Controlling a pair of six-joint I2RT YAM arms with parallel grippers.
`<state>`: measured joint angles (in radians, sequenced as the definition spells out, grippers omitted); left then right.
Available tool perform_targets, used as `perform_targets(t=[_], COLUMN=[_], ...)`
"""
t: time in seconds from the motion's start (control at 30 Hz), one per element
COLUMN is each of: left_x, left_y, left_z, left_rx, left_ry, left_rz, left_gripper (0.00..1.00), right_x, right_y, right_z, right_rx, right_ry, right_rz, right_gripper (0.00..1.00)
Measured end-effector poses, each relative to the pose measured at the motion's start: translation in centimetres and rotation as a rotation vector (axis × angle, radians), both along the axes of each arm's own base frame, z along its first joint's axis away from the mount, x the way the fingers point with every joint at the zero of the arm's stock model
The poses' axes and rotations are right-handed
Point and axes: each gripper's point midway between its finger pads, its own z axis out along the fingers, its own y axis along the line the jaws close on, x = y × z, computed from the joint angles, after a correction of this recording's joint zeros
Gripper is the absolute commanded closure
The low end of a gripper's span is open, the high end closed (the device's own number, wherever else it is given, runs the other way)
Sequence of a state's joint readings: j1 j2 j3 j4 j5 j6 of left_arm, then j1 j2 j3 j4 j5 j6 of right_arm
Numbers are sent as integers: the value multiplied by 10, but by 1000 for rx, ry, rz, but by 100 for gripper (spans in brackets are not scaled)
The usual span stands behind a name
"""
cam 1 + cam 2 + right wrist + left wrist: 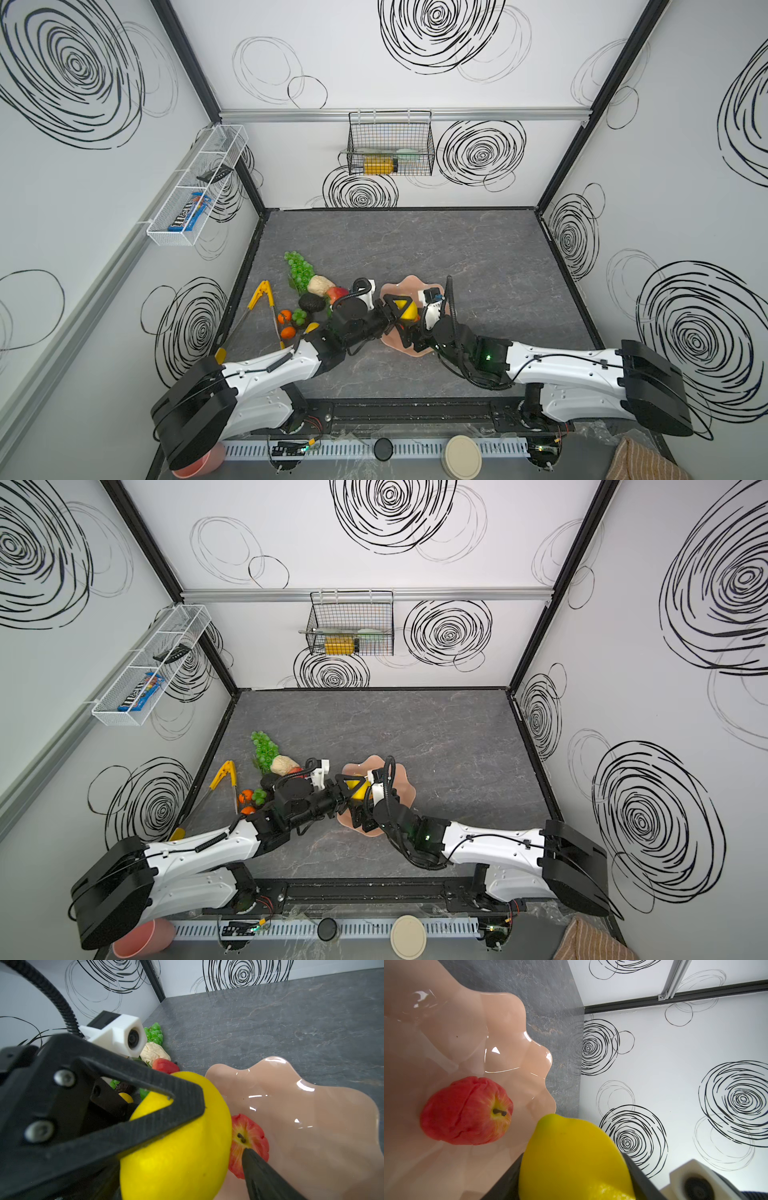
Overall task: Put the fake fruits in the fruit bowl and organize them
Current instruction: 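Carry the yellow lemon with the left gripper over the bowl toward the right gripper, then close the right gripper on the lemon while the left gripper releases it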
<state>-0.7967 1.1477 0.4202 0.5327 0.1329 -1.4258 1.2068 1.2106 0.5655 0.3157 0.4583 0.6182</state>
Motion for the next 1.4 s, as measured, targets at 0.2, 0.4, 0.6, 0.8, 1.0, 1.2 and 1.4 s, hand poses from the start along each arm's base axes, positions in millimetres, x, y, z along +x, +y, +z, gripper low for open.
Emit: perform_targets(t=[0.2,0.4,0.6,0.8,1.0,1.2,1.4], left_x=[-2,-2,-1,-1,10,30,41], left_y=[-2,-2,-2,-3,15,74,141], left_z=[-1,0,1,2,7,33,42], left_rx=[-5,-7,-11,-10,41,152,286], left_ry=[7,7,2,-7,-66,-218,-337], left_rz=[3,11,16,6,22,160,346], left_gripper=[33,33,29,14,4,4,4], right_x=[2,3,3,3,5,11,27], right_y=[0,2,2,1,-9,-36,-80], right_z=[8,8,9,8,6,-7,-43], right_rx=[24,24,25,25,0,-45,-141], right_ry=[-42,-50,-54,-55,-47,-27,6], right_rz=[-12,-9,-11,-14,-41,-99,-191], right_gripper=[24,30,40,43,44,44,44])
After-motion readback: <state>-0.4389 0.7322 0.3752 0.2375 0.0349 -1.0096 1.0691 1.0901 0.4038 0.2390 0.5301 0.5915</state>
